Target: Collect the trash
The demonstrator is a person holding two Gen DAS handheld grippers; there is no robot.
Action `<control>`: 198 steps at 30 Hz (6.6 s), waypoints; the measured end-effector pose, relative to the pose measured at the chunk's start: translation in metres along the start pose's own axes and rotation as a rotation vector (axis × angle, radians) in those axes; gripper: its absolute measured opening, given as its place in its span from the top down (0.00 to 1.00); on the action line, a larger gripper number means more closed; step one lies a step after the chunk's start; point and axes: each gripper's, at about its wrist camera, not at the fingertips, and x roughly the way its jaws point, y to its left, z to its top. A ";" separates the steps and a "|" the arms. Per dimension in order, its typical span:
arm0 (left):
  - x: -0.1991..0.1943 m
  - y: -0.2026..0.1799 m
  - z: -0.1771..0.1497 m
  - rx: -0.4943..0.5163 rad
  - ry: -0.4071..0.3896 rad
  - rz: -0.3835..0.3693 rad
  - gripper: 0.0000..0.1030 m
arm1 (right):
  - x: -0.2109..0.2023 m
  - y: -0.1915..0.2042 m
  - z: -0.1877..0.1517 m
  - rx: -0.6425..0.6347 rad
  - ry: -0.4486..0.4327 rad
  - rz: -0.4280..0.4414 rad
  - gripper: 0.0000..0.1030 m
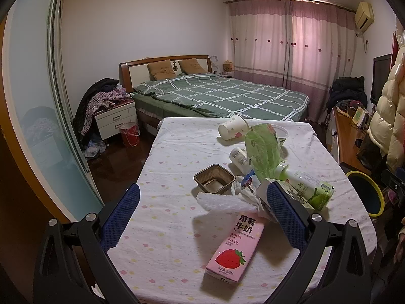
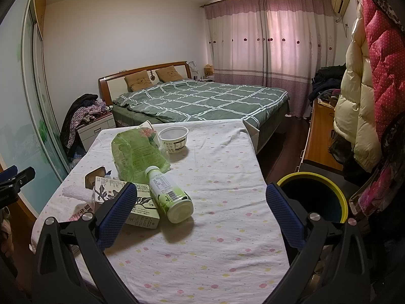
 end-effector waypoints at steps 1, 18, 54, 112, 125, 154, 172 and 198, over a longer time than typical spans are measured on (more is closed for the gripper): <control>0.000 -0.001 -0.001 0.001 0.000 0.000 0.04 | 0.000 0.000 0.000 0.000 0.001 0.000 0.06; 0.013 -0.005 -0.007 -0.002 0.017 -0.027 0.04 | 0.009 -0.001 -0.007 -0.005 0.021 0.010 0.06; 0.072 -0.019 -0.006 0.031 0.092 -0.093 0.04 | 0.141 0.026 -0.029 -0.057 0.246 0.202 0.46; 0.103 -0.070 -0.037 0.133 0.216 -0.172 0.04 | 0.159 -0.225 -0.061 0.372 0.291 -0.455 0.49; 0.088 -0.039 -0.052 0.172 0.216 -0.177 0.04 | 0.150 -0.220 -0.058 0.364 0.269 -0.450 0.48; 0.061 -0.023 -0.084 0.248 0.263 -0.301 0.51 | 0.137 -0.213 -0.050 0.370 0.229 -0.428 0.46; 0.039 -0.111 0.006 0.248 0.086 -0.485 0.51 | 0.115 -0.207 -0.049 0.350 0.195 -0.413 0.46; 0.186 -0.475 -0.007 0.456 0.380 -0.679 0.50 | 0.022 -0.261 -0.061 0.420 0.080 -0.495 0.40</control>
